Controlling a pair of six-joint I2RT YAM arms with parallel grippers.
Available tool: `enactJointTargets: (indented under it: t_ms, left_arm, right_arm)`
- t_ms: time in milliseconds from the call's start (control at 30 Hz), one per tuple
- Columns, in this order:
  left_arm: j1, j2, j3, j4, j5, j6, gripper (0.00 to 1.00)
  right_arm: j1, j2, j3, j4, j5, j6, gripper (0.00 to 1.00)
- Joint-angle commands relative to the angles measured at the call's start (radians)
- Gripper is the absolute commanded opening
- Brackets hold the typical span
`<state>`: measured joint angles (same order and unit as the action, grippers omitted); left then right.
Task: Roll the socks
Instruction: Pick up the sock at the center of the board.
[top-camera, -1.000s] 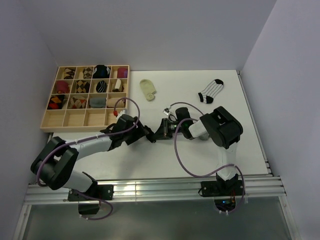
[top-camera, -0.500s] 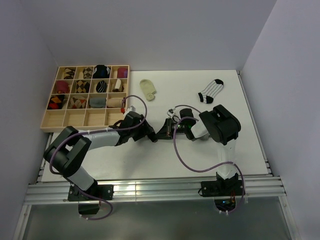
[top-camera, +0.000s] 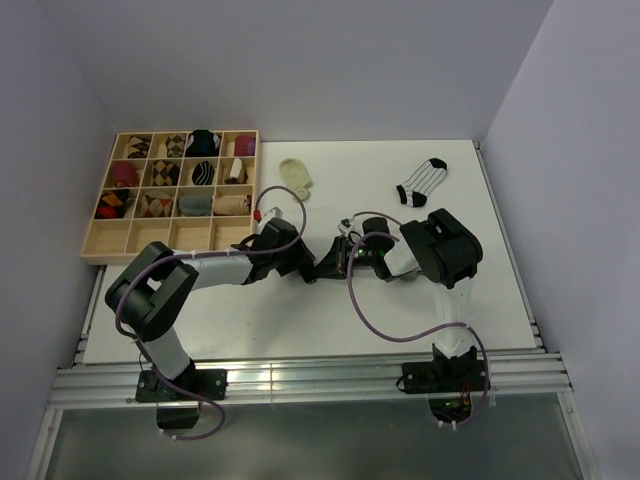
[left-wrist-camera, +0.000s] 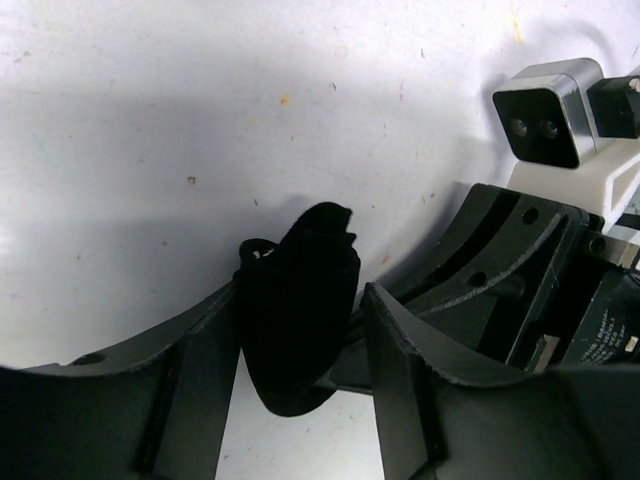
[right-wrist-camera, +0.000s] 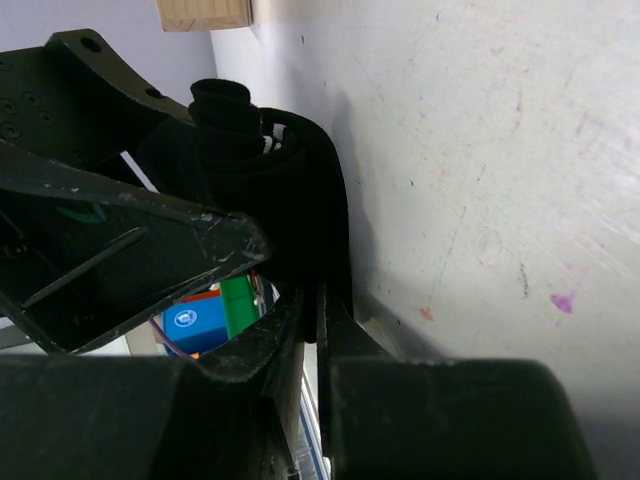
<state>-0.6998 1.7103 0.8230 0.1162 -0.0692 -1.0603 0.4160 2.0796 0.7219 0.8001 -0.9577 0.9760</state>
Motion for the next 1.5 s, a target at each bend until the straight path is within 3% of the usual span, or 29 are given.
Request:
enactJointTargets:
  t_ms: [0, 200, 433, 567, 700, 833, 1100, 1300, 1467]
  left_arm:
    - [-0.017, 0.057, 0.016, -0.105, -0.033, 0.017, 0.56]
    - [-0.035, 0.110, 0.042, -0.145, -0.032, 0.013, 0.37]
    - [-0.046, 0.130, 0.080, -0.208, -0.061, 0.023, 0.00]
    - [-0.049, 0.124, 0.102, -0.269, -0.104, 0.036, 0.00]
    - [-0.049, 0.095, 0.130, -0.309, -0.139, 0.048, 0.00]
    - [-0.049, 0.006, 0.168, -0.362, -0.190, 0.065, 0.00]
    - [-0.032, -0.190, 0.314, -0.519, -0.357, 0.126, 0.00]
    - [0.117, -0.351, 0.331, -0.582, -0.397, 0.206, 0.00]
    - [0.371, -0.435, 0.327, -0.607, -0.376, 0.285, 0.00]
  right_arm:
    - [-0.014, 0.046, -0.012, -0.118, 0.111, -0.057, 0.13]
    - [-0.016, 0.024, -0.018, -0.133, 0.138, -0.079, 0.22]
    - [-0.016, -0.149, -0.045, -0.245, 0.238, -0.186, 0.42]
    - [-0.016, -0.327, -0.064, -0.448, 0.348, -0.311, 0.52]
    - [-0.014, -0.547, -0.079, -0.620, 0.517, -0.404, 0.56]
    - [-0.014, -0.789, -0.085, -0.792, 0.699, -0.474, 0.58]
    - [-0.014, -1.140, -0.058, -1.010, 0.882, -0.511, 0.66]
    - [-0.014, -1.320, -0.007, -1.110, 0.965, -0.531, 0.81]
    - [-0.016, -1.375, -0.010, -1.116, 1.008, -0.536, 0.91]
